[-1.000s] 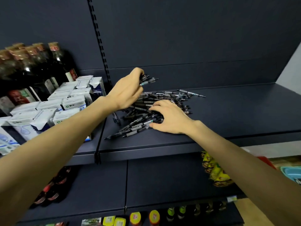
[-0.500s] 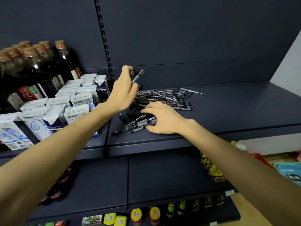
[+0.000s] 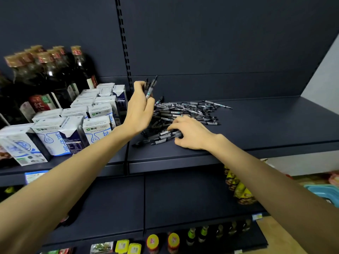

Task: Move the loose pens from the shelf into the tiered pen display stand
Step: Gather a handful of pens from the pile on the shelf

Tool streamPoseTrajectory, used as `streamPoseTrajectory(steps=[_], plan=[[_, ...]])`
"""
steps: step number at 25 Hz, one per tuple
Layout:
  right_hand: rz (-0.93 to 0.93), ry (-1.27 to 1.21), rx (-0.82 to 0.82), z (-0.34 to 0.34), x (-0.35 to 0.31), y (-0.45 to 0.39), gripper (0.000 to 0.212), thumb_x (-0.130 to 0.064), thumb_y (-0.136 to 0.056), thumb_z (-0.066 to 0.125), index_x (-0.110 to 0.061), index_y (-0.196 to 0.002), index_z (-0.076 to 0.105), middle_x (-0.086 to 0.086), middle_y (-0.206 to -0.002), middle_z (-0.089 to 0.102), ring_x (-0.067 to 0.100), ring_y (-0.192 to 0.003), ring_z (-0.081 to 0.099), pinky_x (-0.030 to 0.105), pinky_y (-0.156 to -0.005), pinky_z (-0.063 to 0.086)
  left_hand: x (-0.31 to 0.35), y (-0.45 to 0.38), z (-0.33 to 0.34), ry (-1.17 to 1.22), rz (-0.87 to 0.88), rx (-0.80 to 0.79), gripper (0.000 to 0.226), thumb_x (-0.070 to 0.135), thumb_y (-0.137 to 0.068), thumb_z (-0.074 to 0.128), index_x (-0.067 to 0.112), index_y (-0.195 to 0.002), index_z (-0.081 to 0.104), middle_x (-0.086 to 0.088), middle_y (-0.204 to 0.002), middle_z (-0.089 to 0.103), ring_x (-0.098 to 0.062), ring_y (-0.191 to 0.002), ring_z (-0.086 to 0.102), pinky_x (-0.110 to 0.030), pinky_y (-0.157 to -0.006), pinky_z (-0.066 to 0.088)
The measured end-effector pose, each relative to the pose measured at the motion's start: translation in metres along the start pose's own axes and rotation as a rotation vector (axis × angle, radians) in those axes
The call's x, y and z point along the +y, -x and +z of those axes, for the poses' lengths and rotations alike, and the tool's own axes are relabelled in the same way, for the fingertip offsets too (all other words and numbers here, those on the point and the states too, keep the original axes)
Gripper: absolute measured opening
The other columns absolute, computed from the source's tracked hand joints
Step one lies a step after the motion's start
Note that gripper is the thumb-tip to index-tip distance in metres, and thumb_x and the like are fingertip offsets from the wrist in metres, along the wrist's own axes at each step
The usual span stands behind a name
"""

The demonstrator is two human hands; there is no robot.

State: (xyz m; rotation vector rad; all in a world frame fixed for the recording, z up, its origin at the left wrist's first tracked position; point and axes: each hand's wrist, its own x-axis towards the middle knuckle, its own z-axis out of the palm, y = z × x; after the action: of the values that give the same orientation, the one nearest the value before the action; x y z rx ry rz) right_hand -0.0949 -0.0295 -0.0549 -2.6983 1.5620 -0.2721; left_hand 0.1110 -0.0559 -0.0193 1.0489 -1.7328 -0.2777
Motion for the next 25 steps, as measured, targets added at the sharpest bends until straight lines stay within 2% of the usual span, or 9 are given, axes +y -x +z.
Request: streamPoseTrajectory(steps=[5,9,12,17,20,22,25], plan=[[0.008,-0.005,0.007,0.004,0.011,0.005,0.046,-0.027,-0.091,0.062,-0.025,-0.137,0.061,-0.003,-0.135,0.057,0.022,-0.126,0.049,0.04,-0.102,0.042,-0.009,0.009,0.005,0.02,-0.024,-0.018,0.019,0.008,-0.096,0.042,0.019,-0.109,0.033,0.008,-0.077,0.05,-0.01,-0.067,0.047,-0.033,-0.065,0.028],[0.011,0.029,0.067,0.007,0.011,0.007,0.047,-0.029,-0.091,0.062,-0.024,-0.138,0.061,-0.003,-0.136,0.058,0.023,-0.128,0.048,0.041,-0.104,0.041,-0.013,0.007,0.005,0.067,-0.074,0.015,0.017,0.009,-0.093,0.04,0.018,-0.107,0.035,0.007,-0.076,0.048,-0.015,-0.065,0.045,-0.035,-0.063,0.033],[-0.09,-0.018,0.059,0.012,-0.012,-0.001,0.051,-0.029,-0.091,0.063,-0.021,-0.141,0.059,-0.002,-0.14,0.056,0.022,-0.132,0.046,0.042,-0.107,0.04,-0.012,0.007,0.004,0.109,-0.103,0.057,0.016,0.004,-0.094,0.04,0.012,-0.107,0.037,0.007,-0.074,0.047,-0.004,-0.06,0.043,-0.03,-0.061,0.036],[-0.156,0.111,0.013,0.004,-0.015,-0.017,0.043,-0.027,-0.093,0.061,-0.025,-0.136,0.064,-0.002,-0.13,0.061,0.022,-0.124,0.053,0.04,-0.102,0.042,-0.011,0.012,-0.004,0.154,-0.194,0.117,0.015,0.002,-0.094,0.04,0.009,-0.108,0.037,0.007,-0.078,0.045,0.005,-0.062,0.044,-0.03,-0.066,0.036],[-0.139,0.149,0.03,-0.001,-0.01,-0.018,0.038,-0.029,-0.094,0.061,-0.024,-0.131,0.065,-0.005,-0.125,0.063,0.02,-0.121,0.057,0.038,-0.098,0.046,-0.015,0.016,-0.01,0.193,-0.247,0.13,0.018,0.007,-0.092,0.04,0.01,-0.109,0.038,0.006,-0.081,0.046,0.0,-0.065,0.042,-0.035,-0.07,0.038],[-0.108,0.126,0.058,-0.001,-0.009,-0.017,0.03,-0.032,-0.093,0.065,-0.024,-0.122,0.067,-0.006,-0.12,0.065,0.018,-0.117,0.059,0.04,-0.096,0.048,-0.019,0.017,-0.014,0.211,-0.278,0.133,0.022,0.013,-0.088,0.039,0.011,-0.11,0.038,0.003,-0.084,0.048,-0.011,-0.072,0.042,-0.037,-0.071,0.039],[0.0,-0.083,0.078,-0.004,-0.006,-0.015,0.019,-0.038,-0.088,0.075,-0.03,-0.105,0.072,-0.011,-0.111,0.068,0.014,-0.109,0.062,0.038,-0.091,0.052,-0.022,0.019,-0.016,0.185,-0.303,0.139,0.033,0.018,-0.085,0.038,0.003,-0.115,0.04,0.002,-0.089,0.051,-0.015,-0.077,0.044,-0.037,-0.076,0.041]])
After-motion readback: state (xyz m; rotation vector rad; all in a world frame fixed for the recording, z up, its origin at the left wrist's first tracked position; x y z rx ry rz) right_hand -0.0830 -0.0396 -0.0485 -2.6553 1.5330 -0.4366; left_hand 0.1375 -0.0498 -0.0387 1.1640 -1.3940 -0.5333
